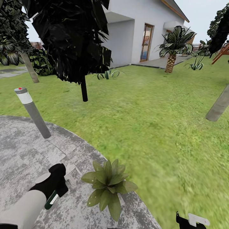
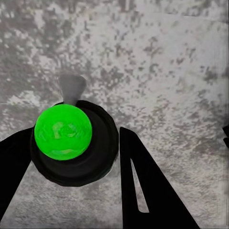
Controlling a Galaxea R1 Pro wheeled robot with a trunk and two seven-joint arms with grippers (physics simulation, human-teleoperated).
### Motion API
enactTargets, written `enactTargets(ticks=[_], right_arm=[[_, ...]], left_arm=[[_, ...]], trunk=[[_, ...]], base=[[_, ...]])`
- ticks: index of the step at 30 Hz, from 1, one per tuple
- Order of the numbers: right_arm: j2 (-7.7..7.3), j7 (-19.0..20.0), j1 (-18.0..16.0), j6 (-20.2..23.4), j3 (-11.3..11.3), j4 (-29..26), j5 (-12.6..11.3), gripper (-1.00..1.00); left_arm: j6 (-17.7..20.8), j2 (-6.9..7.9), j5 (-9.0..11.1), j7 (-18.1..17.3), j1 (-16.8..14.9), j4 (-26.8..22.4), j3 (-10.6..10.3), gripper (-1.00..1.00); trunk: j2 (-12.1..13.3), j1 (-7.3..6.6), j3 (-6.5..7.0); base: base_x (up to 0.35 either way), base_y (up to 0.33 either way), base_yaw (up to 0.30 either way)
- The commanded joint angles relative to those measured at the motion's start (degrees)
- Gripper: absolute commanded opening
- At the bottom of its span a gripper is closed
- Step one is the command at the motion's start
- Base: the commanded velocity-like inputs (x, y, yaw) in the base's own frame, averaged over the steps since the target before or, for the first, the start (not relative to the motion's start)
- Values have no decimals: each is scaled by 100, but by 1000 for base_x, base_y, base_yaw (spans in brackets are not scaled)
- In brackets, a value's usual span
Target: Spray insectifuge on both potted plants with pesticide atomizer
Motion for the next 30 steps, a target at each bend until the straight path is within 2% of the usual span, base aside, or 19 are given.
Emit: enactTargets(ticks=[1,5,7,10,11,13,18,21,23,24,26,30], right_arm=[[-2,-39,-4,-19,-27,9,62,100],[-2,-39,-5,-19,-27,9,61,100],[-2,-39,-7,-19,-27,9,64,100],[-2,-39,-7,-19,-27,9,61,100],[-2,-39,-6,-19,-27,9,61,100],[-2,-39,-7,-19,-27,9,61,100],[-2,-39,-5,-19,-27,9,61,100],[-7,-39,-5,-19,-27,4,66,100],[-9,-39,-6,-19,-27,2,68,100],[-10,-39,-5,-19,-27,1,69,100],[-10,-39,-7,-19,-27,1,69,100],[-11,-39,-5,-19,-27,1,69,100]], left_arm=[[19,0,-43,-46,8,-33,-23,-100],[25,28,-51,-27,18,-75,-14,-100],[35,60,-53,-24,19,-93,-7,-100],[31,81,-74,-10,19,-298,360,-100],[23,84,-97,-7,19,-444,548,-100],[27,90,-118,-5,19,-614,659,-100],[42,91,-135,-2,15,-877,711,-100],[50,102,-167,3,13,-904,713,-100],[50,153,-288,4,11,-907,713,-100],[56,195,-435,4,15,-908,713,-100],[59,240,-592,-2,18,-909,715,-100],[52,364,-651,-4,23,-909,721,-100]], trunk=[[-2,-1,-5],[-2,-1,-5],[-82,43,-43],[-203,109,-118],[-243,131,-144],[-323,175,-198],[-523,284,-305],[-528,292,-373],[-531,297,-417],[-532,300,-439],[-533,303,-461],[-533,303,-461]], base=[[0,0,0],[0,0,0],[0,0,0],[0,0,0],[0,0,0],[0,0,0],[0,0,0],[0,0,0],[0,0,0],[0,0,0],[0,0,0],[0,0,0]])
